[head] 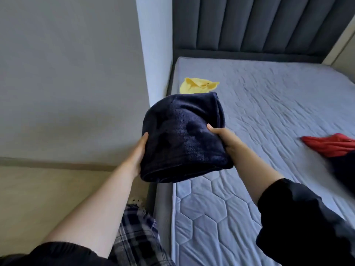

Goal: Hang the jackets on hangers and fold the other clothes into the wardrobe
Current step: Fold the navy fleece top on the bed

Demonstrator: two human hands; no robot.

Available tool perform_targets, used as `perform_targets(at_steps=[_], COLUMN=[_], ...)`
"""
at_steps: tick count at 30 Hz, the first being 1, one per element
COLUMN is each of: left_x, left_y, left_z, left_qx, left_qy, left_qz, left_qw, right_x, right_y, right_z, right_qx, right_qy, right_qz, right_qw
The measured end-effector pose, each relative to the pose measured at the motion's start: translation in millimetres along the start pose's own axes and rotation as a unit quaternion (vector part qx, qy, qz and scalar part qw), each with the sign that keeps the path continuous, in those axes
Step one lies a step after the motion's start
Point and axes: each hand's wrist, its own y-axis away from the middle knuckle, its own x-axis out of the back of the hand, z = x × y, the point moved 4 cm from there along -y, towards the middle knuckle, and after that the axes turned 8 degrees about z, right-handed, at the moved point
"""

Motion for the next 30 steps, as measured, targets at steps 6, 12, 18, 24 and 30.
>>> perform_targets(at_steps=[6, 12, 18, 24, 30], left_x=[99.5, 235.3, 351.2, 487.7, 584.0], left_y=[59.7, 109.9, 122.6, 85.1, 80.0], left_z=[47.3, 52.8, 79.9, 123.2, 158.4], left_qx=[-0.027, -0.028, -0.079, -0.090, -0.089], left_qy=[0.099, 0.336, 0.369, 0.432, 0.454], left_qz=[0.109, 0.170, 0.217, 0.210, 0.266], left_qw=[0.989, 0.926, 0.900, 0.873, 0.846], right_x=[-106.2, -242.4, -403.2, -568.5, -692.2], right_y=[30.6, 71.6, 91.9, 81.0, 95.1], right_z=[-15.5, 3.9, 47.2, 81.3, 86.5], right_qx=[0.038, -0.005, -0.132, -0.206, -0.236], right_qy=[0.034, 0.016, -0.033, -0.001, 0.010], right_qz=[-0.040, -0.125, -0.182, -0.202, -0.227], right_qw=[0.998, 0.992, 0.974, 0.958, 0.945])
